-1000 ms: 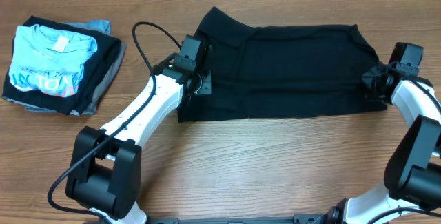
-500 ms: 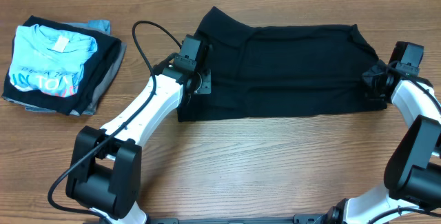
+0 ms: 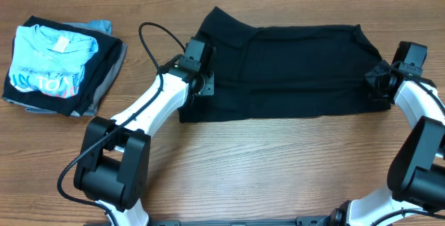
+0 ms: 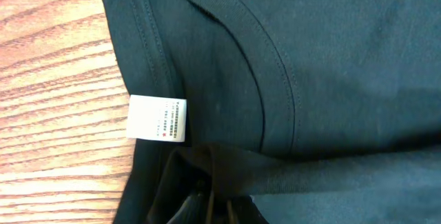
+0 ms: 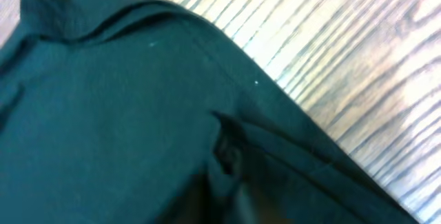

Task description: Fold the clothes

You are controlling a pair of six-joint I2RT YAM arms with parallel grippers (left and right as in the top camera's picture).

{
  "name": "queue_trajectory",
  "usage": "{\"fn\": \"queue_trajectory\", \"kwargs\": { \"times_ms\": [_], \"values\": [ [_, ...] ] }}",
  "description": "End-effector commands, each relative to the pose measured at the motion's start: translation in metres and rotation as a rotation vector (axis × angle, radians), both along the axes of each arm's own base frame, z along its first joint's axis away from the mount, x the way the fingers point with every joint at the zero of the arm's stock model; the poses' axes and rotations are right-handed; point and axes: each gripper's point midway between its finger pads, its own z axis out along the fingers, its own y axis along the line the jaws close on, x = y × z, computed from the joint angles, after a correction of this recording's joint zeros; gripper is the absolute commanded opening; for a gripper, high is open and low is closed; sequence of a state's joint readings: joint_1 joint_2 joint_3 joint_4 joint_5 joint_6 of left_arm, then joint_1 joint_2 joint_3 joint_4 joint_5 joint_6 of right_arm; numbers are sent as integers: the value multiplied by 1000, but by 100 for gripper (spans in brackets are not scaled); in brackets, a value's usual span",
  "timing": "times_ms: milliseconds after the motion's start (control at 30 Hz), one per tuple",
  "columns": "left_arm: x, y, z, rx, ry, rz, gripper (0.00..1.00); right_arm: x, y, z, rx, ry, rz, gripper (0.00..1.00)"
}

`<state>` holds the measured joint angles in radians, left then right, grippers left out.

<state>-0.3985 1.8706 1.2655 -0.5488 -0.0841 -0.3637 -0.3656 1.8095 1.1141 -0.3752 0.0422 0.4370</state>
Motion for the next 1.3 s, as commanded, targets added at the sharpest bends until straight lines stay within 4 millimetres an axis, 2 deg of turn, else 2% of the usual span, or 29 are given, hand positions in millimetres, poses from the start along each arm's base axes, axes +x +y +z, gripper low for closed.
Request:
{"fn": "queue_trajectory", "kwargs": {
  "times_ms": [0, 67, 100, 133, 167, 200, 333, 367, 433, 467, 500, 533, 567, 600, 633, 667, 700, 833, 900, 1033, 1167, 1200, 1267],
  "values": [
    [9, 3, 5, 23, -30, -11, 26, 11, -6, 12, -23, -41, -5, 48],
    [15, 0, 9, 31, -55, -52, 57, 16, -8, 16, -36, -64, 1, 75],
    [19, -1, 15, 35, -70, -71, 65, 20, -9, 19, -53, -80, 18, 93],
    [26, -2, 27, 38, -91, -88, 71, 26, -11, 25, -79, -102, 40, 100],
    [32, -3, 40, 36, -106, -88, 74, 29, -13, 30, -99, -112, 61, 100],
    [42, -4, 68, 26, -134, -80, 80, 34, -14, 40, -138, -108, 114, 100],
    [57, -13, 140, -24, -197, -88, 85, 32, -11, 59, -131, -63, 158, 100],
    [56, -18, 153, -52, -199, -103, 84, 31, -5, 65, -104, -57, 174, 100],
    [50, -25, 162, -93, -180, -129, 72, 27, 6, 71, -47, -44, 205, 100],
    [46, -28, 161, -111, -160, -141, 57, 24, 12, 73, -17, -35, 220, 97],
    [41, -30, 157, -122, -134, -148, 47, 21, 18, 74, 10, -25, 232, 90],
    [36, -30, 151, -125, -100, -142, 32, 17, 23, 73, 34, -14, 241, 82],
    [29, -28, 143, -123, -55, -130, 23, 12, 26, 71, 54, 4, 247, 61],
    [24, -26, 135, -114, -19, -127, 18, 6, 30, 67, 74, 30, 249, 43],
    [19, -24, 127, -103, 18, -125, 17, 1, 32, 63, 86, 53, 248, 21],
    [15, -23, 119, -93, 51, -123, 16, -2, 33, 61, 94, 68, 247, 9],
    [12, -22, 110, -82, 84, -122, 15, -7, 35, 57, 107, 89, 243, 4],
    [6, -22, 68, -53, 206, -119, 11, -16, 38, 45, 131, 135, 243, 4],
    [3, -28, 45, -74, 272, -128, 4, -17, 39, 39, 134, 151, 254, 4],
    [1, -32, 11, -72, 349, -129, 4, -18, 40, 27, 146, 178, 267, 4],
    [8, -35, 8, -80, 325, -131, 4, -21, 47, 11, 187, 213, 278, 4],
    [11, -36, 11, -86, 311, -133, 4, -20, 56, 7, 225, 207, 308, 4],
    [16, -40, 14, -104, 288, -138, 4, -11, 89, 6, 323, 146, 475, 4]
  ]
}}
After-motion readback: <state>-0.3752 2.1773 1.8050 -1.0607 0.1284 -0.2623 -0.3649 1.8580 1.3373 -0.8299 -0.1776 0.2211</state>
